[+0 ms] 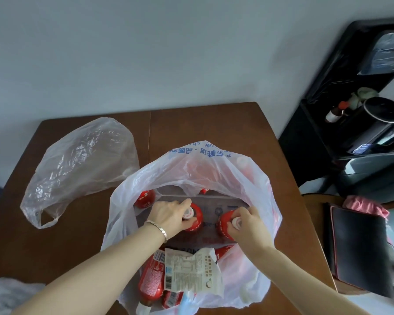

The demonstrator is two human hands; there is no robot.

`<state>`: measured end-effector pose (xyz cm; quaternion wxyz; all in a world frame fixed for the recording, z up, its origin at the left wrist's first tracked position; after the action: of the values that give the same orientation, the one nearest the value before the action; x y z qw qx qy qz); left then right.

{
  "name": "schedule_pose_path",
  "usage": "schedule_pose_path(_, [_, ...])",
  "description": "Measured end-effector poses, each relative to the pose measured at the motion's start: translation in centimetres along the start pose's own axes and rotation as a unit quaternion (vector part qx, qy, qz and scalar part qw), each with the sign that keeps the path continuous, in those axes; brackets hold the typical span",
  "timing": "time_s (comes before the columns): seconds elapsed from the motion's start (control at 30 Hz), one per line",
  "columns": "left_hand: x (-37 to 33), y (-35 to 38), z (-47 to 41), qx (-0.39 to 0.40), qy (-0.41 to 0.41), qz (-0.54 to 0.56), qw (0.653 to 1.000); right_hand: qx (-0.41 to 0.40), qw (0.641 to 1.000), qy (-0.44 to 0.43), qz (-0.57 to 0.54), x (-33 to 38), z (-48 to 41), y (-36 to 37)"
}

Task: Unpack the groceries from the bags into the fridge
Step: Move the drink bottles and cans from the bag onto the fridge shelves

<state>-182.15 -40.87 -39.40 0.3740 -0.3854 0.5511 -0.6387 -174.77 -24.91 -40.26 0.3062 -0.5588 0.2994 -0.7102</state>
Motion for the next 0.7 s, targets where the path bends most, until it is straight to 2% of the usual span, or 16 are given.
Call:
schedule_pose_path(0.13, [0.6, -2.3, -0.3, 0.021, -0.025, -0.028, 0.999, -0.013, 0.999, -0.024, -0.021, 2.5, 0.6, -2.1])
schedule_pose_path(0.27, [1.7, -6.2, -0.1, 0.004, -0.066, 0.033, 0.997, -0.033, 0.997, -0.056, -0.04, 6.2, 2.1, -5.9])
schedule_pose_path(0.33, [1.3, -9.0, 0.5, 0.011, -0.056, 0.066, 0.996, -0.06, 0.995, -0.075, -0.022, 8.3, 3.5, -8.3])
schedule_pose_path(0.43, [-0.7, -14.3, 1.9, -0.033, 0.005, 0.06, 0.998, -0.119, 0.989, -0.087, 0.007, 11.0, 6.4, -11.9])
schedule_pose_path(0.5, [-3.0, -17.2, 3.0, -0.063, 0.079, 0.027, 0.994, -0.16, 0.983, -0.077, 0.036, 12.1, 8.7, -13.8])
schedule_pose_path(0.6, [-6.9, -20.3, 5.3, -0.097, 0.183, 0.009, 0.978, -0.224, 0.973, -0.013, 0.056, 11.5, 13.0, -16.0])
schedule_pose_path(0.7, [-11.4, -22.9, 8.4, -0.135, 0.278, 0.047, 0.95, -0.277, 0.957, 0.062, 0.06, 10.0, 18.8, -17.5])
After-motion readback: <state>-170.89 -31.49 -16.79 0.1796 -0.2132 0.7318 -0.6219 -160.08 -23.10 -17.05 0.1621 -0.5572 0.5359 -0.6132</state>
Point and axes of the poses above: each hand's wrist, its own z-axis away from the middle knuckle, its own y-axis out of the palm, x = y × z, the point moved 10 cm from there along -z, towards the middle knuckle, and after that the axes turned 12 degrees about -y, right-handed, at the moved point
